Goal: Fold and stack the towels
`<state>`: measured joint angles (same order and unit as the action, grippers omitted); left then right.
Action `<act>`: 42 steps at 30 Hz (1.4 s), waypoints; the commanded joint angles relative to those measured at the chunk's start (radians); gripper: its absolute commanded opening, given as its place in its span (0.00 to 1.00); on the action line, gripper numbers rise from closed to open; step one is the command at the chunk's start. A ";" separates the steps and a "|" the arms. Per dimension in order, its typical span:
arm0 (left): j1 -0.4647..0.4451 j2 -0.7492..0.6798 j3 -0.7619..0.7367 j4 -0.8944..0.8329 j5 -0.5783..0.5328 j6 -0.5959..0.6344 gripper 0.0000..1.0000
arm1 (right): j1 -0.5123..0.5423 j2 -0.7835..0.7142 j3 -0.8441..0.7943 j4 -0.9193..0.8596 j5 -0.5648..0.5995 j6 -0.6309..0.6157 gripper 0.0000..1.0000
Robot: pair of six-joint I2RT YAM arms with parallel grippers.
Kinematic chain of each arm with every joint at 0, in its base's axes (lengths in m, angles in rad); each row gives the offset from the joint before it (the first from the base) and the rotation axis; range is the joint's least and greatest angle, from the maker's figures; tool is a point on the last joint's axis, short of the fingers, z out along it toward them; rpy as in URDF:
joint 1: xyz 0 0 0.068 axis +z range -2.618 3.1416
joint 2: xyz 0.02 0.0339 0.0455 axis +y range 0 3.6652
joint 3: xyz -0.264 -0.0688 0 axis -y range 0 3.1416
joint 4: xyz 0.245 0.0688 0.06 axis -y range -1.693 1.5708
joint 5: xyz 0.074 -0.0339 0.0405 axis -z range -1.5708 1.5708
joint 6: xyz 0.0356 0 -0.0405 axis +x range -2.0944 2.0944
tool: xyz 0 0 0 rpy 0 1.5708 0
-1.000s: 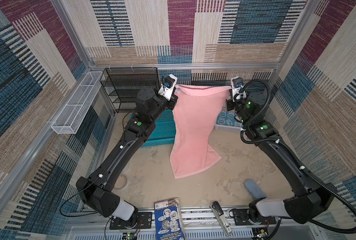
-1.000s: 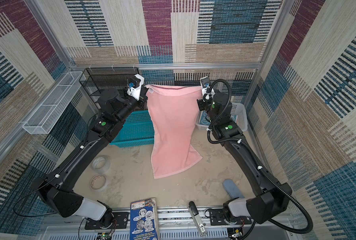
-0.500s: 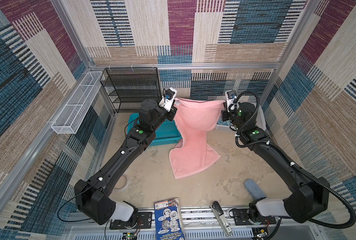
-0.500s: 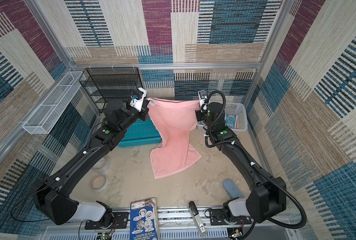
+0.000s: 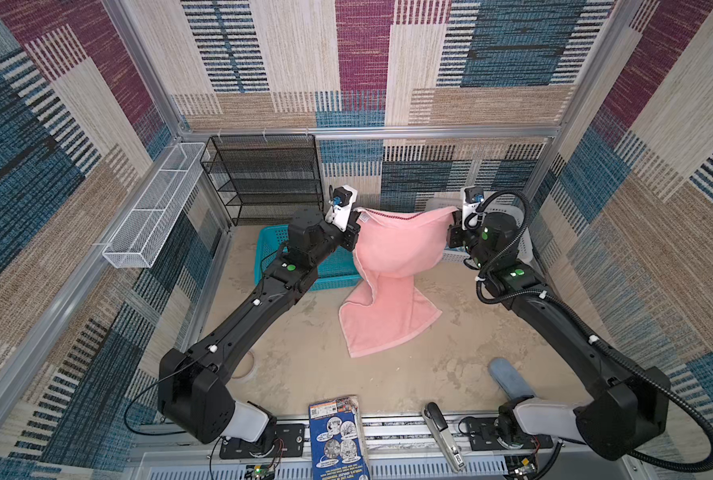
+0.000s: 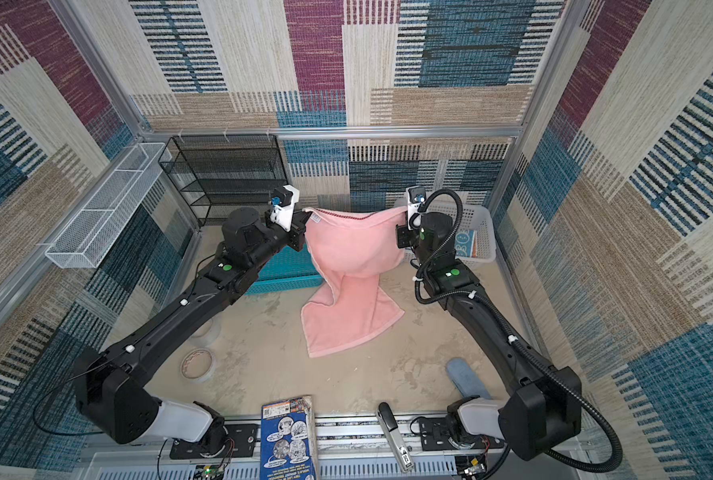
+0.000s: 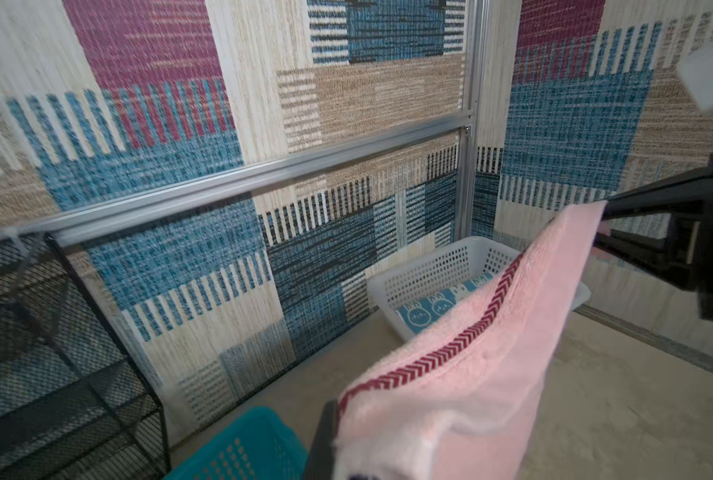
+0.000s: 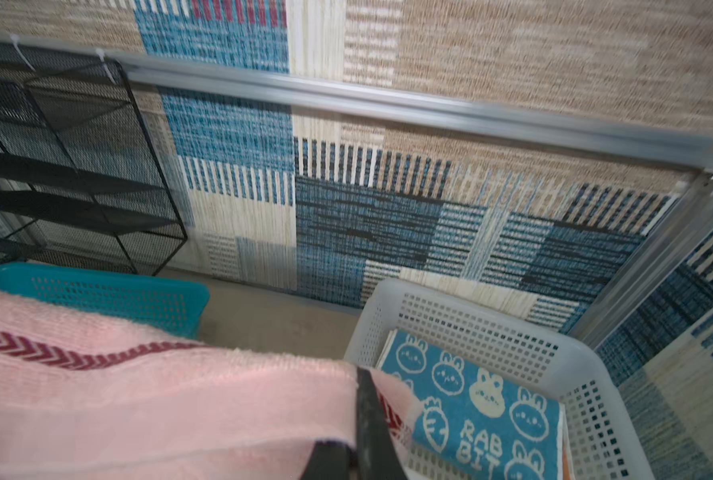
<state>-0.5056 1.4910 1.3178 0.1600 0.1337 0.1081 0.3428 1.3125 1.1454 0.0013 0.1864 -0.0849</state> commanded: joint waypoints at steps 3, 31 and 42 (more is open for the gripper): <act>-0.016 0.097 -0.002 0.084 0.044 -0.105 0.00 | -0.001 0.054 -0.056 0.044 -0.066 0.100 0.00; -0.056 0.546 0.159 -0.095 -0.328 -0.379 0.00 | 0.000 0.063 -0.237 0.141 -0.218 0.166 0.00; -0.039 0.546 0.212 -0.328 -0.574 -0.321 0.00 | -0.001 0.066 -0.228 0.145 -0.222 0.164 0.00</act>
<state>-0.5533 2.0426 1.5242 -0.0647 -0.3267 -0.2447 0.3408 1.3796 0.9081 0.1070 -0.0269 0.0738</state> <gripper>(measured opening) 0.065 0.056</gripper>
